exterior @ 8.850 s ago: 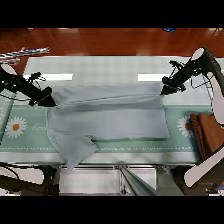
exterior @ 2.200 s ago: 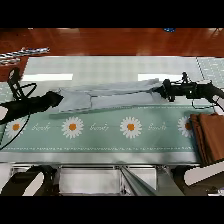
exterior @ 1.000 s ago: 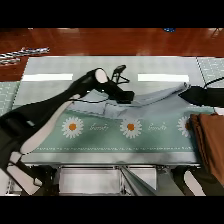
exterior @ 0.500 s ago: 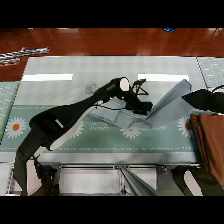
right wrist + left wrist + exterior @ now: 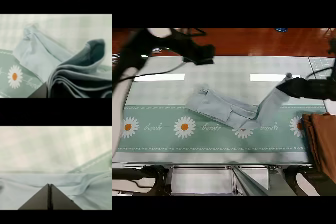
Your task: Fold the shirts.
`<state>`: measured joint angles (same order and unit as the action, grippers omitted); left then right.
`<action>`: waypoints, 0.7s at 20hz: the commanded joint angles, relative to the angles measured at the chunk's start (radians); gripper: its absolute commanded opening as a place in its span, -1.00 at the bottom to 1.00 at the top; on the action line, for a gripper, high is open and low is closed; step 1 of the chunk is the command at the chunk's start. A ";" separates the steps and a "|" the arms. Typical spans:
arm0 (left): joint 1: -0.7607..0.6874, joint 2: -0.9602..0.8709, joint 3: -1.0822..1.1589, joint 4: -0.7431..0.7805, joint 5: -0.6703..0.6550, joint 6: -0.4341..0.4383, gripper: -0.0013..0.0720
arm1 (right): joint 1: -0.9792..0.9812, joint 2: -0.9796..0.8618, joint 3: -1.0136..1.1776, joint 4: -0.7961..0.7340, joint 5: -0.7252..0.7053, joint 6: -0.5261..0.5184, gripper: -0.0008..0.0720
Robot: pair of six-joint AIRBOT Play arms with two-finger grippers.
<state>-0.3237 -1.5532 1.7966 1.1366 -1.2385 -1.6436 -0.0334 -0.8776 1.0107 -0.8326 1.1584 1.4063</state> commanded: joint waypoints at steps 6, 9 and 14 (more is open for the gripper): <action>0.297 0.664 -0.670 0.127 0.077 0.034 -0.91 | 0.471 -0.580 0.461 0.015 -0.178 0.058 -0.92; 0.304 0.828 -0.927 0.090 0.095 0.033 -0.91 | 0.568 -0.755 0.592 0.016 -0.208 0.084 -0.92; 0.304 0.922 -1.149 0.022 0.137 0.023 -0.91 | 0.646 -0.985 0.759 0.059 -0.215 0.109 -0.91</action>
<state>-0.0265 -0.6941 0.7807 1.1915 -1.1339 -1.6157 0.5606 -1.7336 1.6745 -0.8036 0.9592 1.4971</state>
